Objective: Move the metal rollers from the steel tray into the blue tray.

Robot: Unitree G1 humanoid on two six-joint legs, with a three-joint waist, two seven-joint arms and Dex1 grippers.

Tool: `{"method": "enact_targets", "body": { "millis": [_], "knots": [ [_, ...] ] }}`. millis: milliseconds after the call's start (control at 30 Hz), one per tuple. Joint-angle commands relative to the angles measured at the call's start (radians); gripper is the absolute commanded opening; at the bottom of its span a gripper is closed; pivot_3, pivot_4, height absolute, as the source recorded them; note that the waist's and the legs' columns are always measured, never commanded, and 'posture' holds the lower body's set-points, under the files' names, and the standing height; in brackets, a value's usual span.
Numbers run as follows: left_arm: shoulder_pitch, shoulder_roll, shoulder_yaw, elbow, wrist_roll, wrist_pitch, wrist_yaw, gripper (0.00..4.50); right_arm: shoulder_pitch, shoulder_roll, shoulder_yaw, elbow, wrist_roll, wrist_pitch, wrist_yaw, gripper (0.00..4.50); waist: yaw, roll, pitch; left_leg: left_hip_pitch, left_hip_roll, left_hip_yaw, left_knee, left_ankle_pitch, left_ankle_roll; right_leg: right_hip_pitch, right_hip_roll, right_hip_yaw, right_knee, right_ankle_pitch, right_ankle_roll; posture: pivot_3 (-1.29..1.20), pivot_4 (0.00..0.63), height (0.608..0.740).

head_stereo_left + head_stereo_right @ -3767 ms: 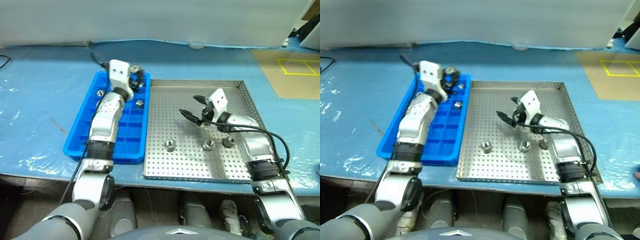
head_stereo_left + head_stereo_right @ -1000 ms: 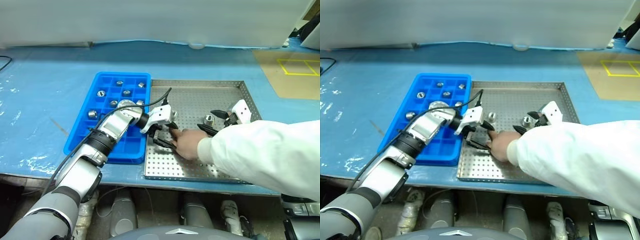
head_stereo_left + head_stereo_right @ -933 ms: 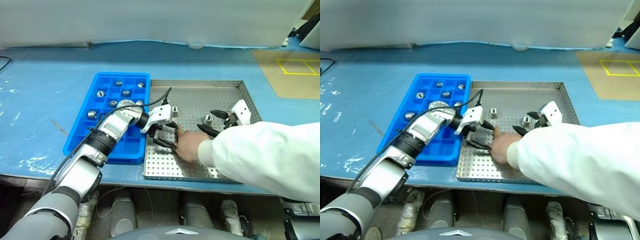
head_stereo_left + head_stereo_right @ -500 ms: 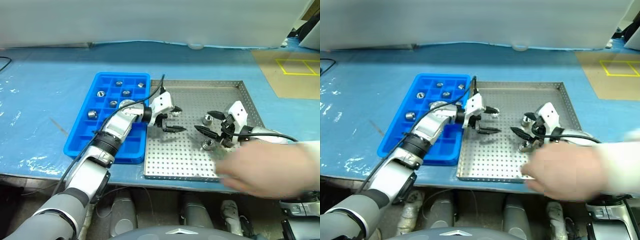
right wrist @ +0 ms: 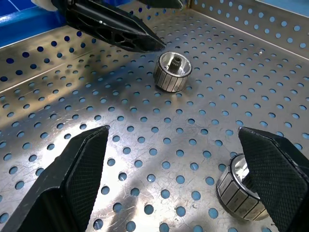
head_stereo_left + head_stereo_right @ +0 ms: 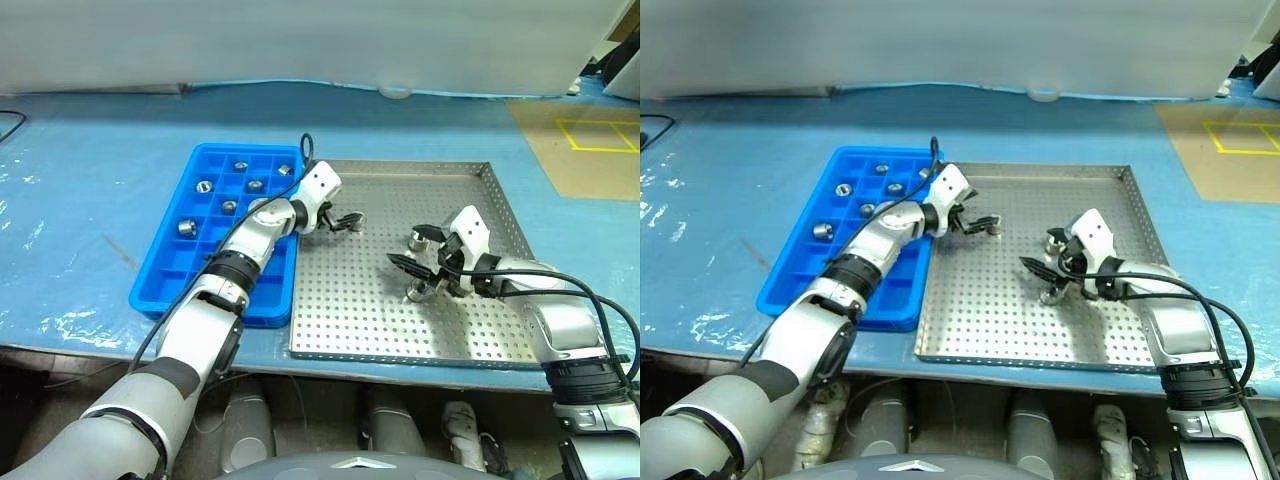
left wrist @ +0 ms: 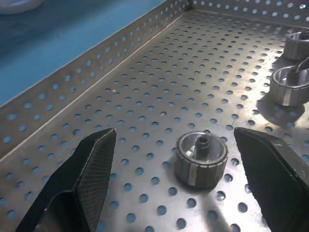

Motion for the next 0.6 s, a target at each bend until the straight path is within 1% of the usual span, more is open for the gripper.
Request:
{"method": "enact_targets", "body": {
  "millis": [33, 200, 367, 467, 600],
  "knots": [
    [-0.052, -0.018, 0.03, 0.07, -0.009, 0.017, 0.009, 4.1, 0.015, -0.001, -0.016, -0.027, -0.004, -0.017, -0.012, 4.5, 0.0, 0.0, 0.0, 0.0, 0.0, 0.0, 0.0, 0.0, 0.0, 0.0, 0.0, 0.0, 0.0, 0.0, 0.0, -0.18, 0.15, 0.74],
    [-0.091, -0.031, 0.022, 0.182, 0.036, 0.014, 0.052, 4.1, 0.034, 0.004, -0.018, -0.046, -0.007, -0.014, -0.029, 4.5, -0.005, 0.0, 0.0, 0.001, 0.0, 0.0, 0.0, 0.0, 0.0, 0.0, 0.0, 0.0, 0.0, 0.0, 0.0, -0.19, 0.15, 0.74],
    [-0.095, -0.072, 0.02, 0.254, 0.056, -0.002, 0.051, 4.1, 0.048, 0.005, -0.016, -0.049, -0.014, -0.017, -0.041, 4.5, -0.004, 0.0, 0.0, 0.001, 0.0, 0.0, 0.0, 0.0, 0.0, 0.0, 0.0, 0.0, -0.001, 0.0, 0.0, -0.2, 0.15, 0.74],
    [-0.092, -0.078, 0.032, 0.275, 0.06, -0.008, 0.07, 3.49, 0.053, 0.008, -0.016, -0.055, -0.015, -0.017, -0.049, 4.5, -0.004, 0.0, 0.0, 0.001, -0.001, 0.0, 0.0, 0.0, 0.0, 0.001, -0.001, 0.0, -0.001, 0.0, 0.0, -0.22, 0.15, 0.74],
    [-0.092, -0.08, 0.086, 0.282, 0.023, 0.035, 0.066, 2.21, 0.072, 0.014, -0.013, -0.061, -0.019, -0.024, -0.059, 4.5, -0.002, 0.0, 0.0, 0.002, -0.001, 0.0, 0.0, 0.0, 0.001, 0.002, -0.002, 0.0, -0.001, 0.0, 0.001, -0.22, 0.15, 0.74]
  ]
}}
